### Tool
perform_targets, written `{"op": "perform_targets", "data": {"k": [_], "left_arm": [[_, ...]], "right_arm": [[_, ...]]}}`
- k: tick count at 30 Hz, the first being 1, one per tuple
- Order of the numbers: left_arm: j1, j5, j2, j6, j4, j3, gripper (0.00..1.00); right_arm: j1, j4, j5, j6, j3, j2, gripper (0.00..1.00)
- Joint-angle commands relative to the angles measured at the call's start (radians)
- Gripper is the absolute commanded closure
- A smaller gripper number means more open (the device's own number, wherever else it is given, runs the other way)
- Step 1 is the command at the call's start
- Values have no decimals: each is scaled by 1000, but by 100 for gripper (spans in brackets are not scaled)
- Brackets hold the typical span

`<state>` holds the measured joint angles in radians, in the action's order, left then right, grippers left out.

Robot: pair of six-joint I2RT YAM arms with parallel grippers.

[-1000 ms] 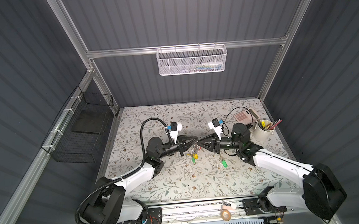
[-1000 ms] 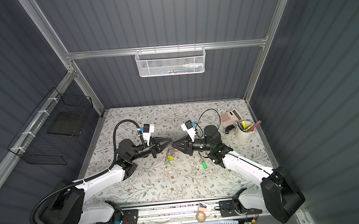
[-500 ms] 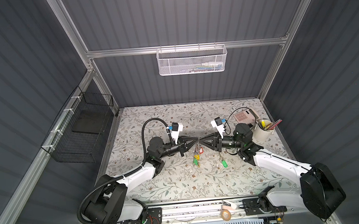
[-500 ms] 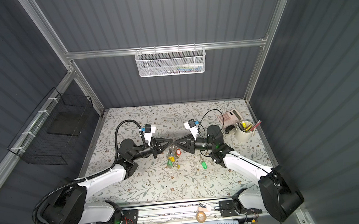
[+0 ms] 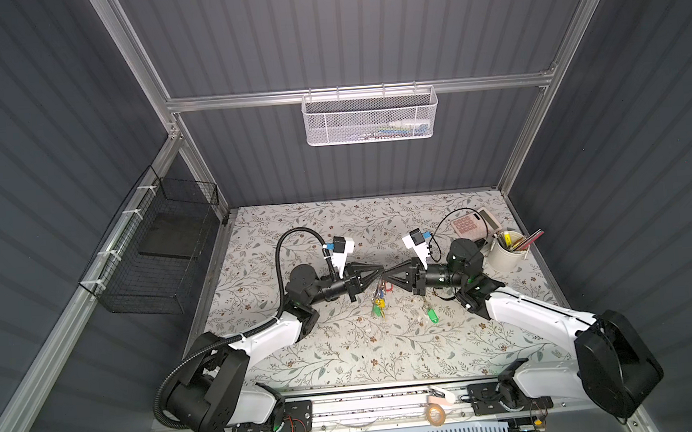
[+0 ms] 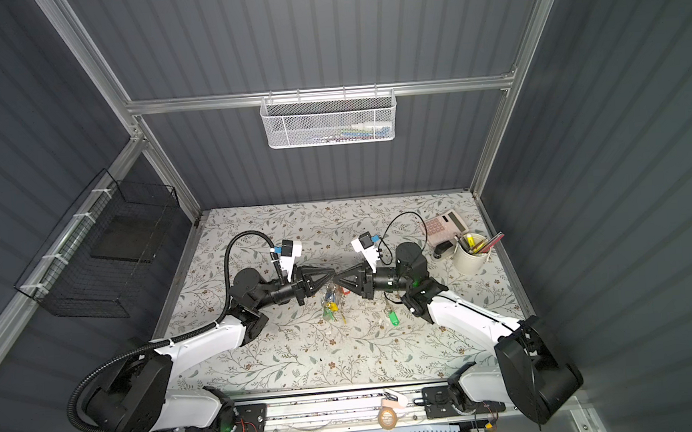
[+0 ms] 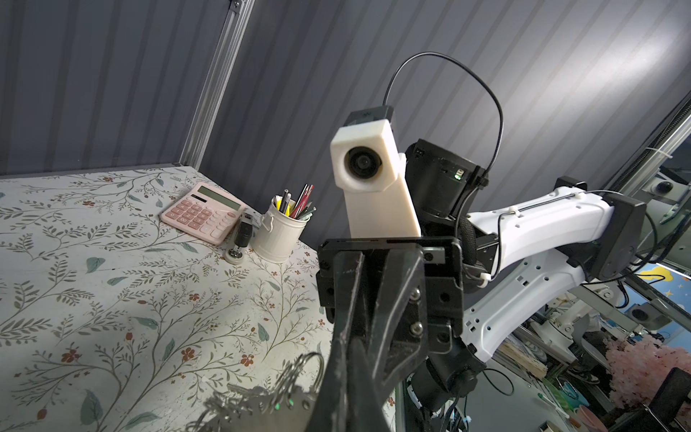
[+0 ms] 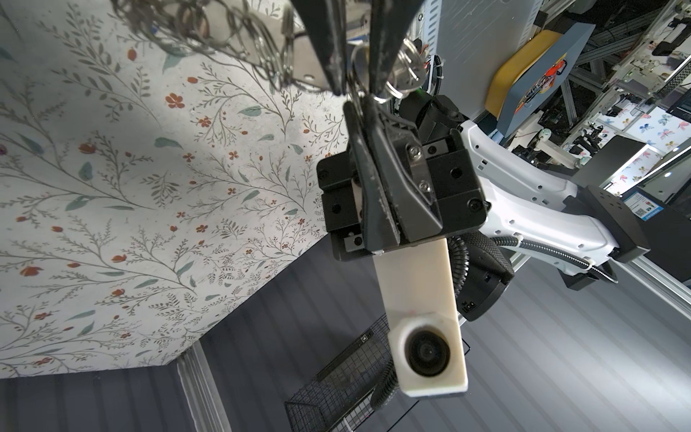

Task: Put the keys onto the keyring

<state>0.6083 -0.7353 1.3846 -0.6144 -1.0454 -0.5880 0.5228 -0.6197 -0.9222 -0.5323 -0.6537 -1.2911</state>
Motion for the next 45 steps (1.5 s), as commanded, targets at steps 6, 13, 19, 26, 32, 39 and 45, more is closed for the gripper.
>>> {"op": "perform_targets", "data": {"k": [6,13,19,26,32,39,45], "left_arm": [[10,-25,22,-15,-65,-22,100],[9,-11,8,6,-32,-13,100],[1,58,-37,24,76,-49,89],[-26,80,-91,-11,199,-114,66],[-101,73,-165,-46,256,-89,56],[-143,-34,-199,22,382,-48,56],[-140,-159,-124,22,368,-55,64]], "right_arm": [[6,-32,-7,-4,-9,-11,100],[6,-56,14,-14,2,-21,100],[7,-70,23,-8,12,-23,100],[5,-88,21,-5,22,-19,100],[6,-108,16,-10,28,-18,100],[6,-198,-10,-45,53,-15,100],[6,-254,-30,-72,61,-25,100]]}}
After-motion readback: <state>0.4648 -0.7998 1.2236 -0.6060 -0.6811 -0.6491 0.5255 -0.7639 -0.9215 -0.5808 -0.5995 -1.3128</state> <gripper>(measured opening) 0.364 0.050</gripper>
